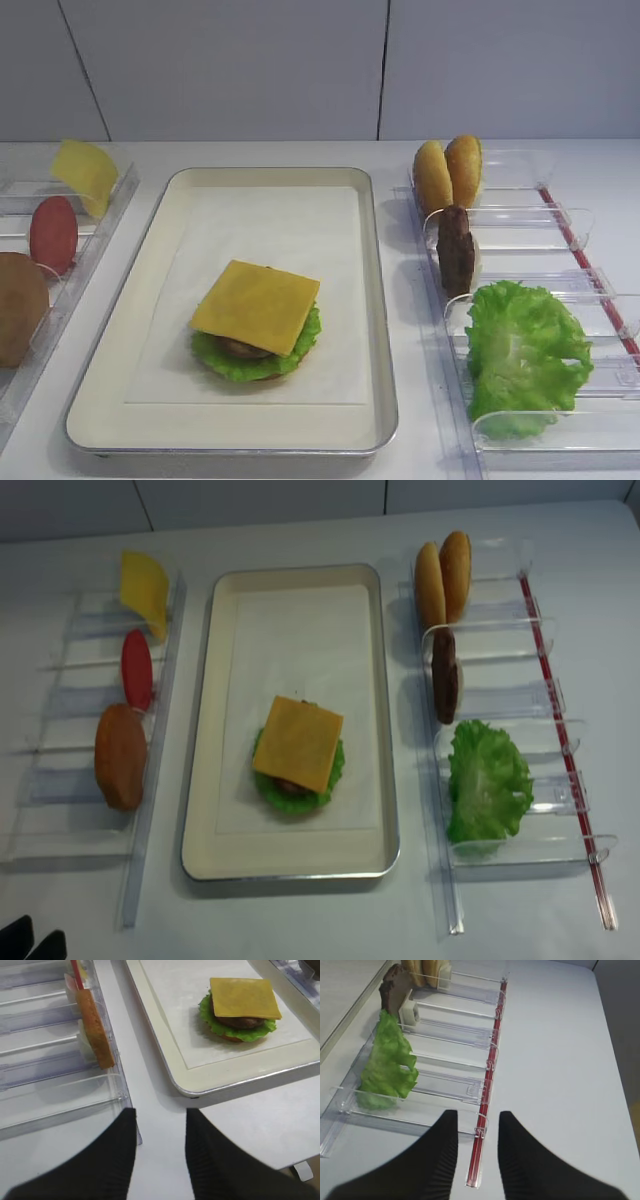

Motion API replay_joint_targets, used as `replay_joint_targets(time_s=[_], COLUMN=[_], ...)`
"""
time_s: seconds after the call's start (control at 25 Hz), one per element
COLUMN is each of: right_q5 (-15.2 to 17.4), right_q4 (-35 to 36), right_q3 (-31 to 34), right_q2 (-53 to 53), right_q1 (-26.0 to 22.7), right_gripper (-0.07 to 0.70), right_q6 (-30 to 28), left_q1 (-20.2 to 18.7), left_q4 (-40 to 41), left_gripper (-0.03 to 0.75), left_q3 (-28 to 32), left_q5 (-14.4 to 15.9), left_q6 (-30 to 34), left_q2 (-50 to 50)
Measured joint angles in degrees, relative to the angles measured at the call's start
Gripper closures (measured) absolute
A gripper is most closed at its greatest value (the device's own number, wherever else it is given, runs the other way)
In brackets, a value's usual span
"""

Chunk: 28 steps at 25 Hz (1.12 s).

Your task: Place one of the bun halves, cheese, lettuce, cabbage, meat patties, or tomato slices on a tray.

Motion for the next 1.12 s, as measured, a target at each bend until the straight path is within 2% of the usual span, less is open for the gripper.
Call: replay_joint_targets(time_s=[0.08, 0.2, 0.32, 1.12], right_q5=[0.0, 0.0, 0.0, 0.0], right_q4=[0.0, 0.0, 0.0, 0.0], right_q3=[0.0, 0.0, 0.0, 0.0], right_q2=[0.0, 0.0, 0.0, 0.0], right_q1=[0.0, 0.0, 0.0, 0.0], right_gripper=[0.386, 0.386, 0.386, 0.386], right_q6=[0.0, 0.0, -0.1, 0.1], left_q1=[1.7, 6.5, 8.5, 8.7], left_q4=[0.0, 0.0, 0.0, 0.1], left_gripper=[0.489, 0.489, 0.490, 0.490], left_q3=[0.0, 0.0, 0.0, 0.0], left_q5=[0.0, 0.0, 0.0, 0.0], left_q6=[-0.1, -0.1, -0.1, -0.1], left_q2=[0.0, 0.0, 0.0, 0.0])
